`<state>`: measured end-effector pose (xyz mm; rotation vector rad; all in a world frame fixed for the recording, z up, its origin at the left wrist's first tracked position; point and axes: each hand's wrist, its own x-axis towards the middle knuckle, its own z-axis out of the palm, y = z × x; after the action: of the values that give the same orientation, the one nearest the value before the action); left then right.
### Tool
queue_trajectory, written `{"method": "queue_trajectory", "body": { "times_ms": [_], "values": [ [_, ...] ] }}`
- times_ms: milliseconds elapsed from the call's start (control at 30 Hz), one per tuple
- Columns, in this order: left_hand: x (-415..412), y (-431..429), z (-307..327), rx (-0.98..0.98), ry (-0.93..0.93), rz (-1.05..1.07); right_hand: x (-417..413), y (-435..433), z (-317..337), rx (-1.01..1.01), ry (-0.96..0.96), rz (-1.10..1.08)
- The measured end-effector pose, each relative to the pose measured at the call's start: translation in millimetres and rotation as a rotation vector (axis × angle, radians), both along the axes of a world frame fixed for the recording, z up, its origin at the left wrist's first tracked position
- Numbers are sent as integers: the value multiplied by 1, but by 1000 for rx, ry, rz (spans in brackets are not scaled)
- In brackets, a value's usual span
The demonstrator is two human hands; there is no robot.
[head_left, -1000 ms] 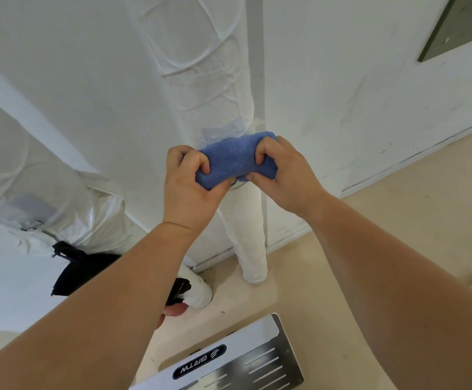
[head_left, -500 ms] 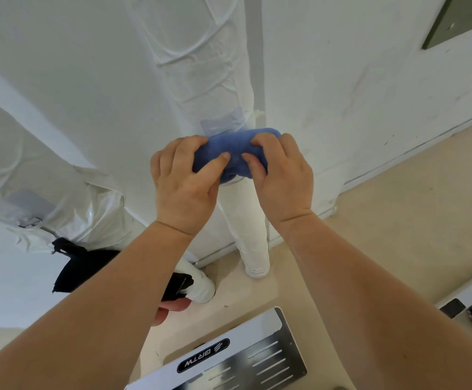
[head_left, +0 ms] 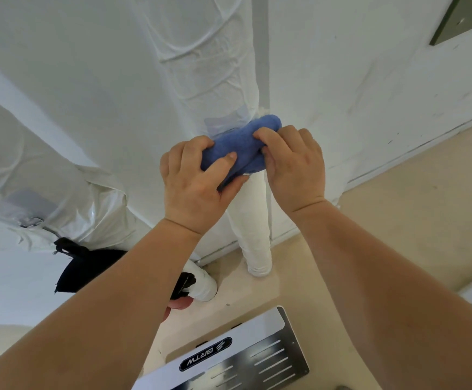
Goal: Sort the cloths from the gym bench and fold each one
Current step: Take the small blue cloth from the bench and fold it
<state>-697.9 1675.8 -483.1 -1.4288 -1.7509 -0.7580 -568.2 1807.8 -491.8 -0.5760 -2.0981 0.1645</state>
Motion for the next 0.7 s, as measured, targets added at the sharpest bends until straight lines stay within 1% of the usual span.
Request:
{"method": "queue_trajectory", "body": {
  "times_ms": [100, 167, 300, 433, 600, 700],
  "values": [
    [0, 2, 0, -19, -19, -4, 1, -14, 4, -200, 29, 49],
    [0, 0, 0, -27, -41, -32, 3, -18, 3, -269, 62, 79],
    [-2, -1, 2, -41, -36, -41, 5, -15, -6, -250, 48, 150],
    [1, 2, 0, -29, -37, -3, 2, -10, -5, -216, 4, 147],
    [6, -2, 1, -46, -45, 24, 3, -18, -3, -266, -39, 121],
    [14, -12, 4, -99, -60, 65, 10, -26, -1, -319, -70, 89]
  ]
}}
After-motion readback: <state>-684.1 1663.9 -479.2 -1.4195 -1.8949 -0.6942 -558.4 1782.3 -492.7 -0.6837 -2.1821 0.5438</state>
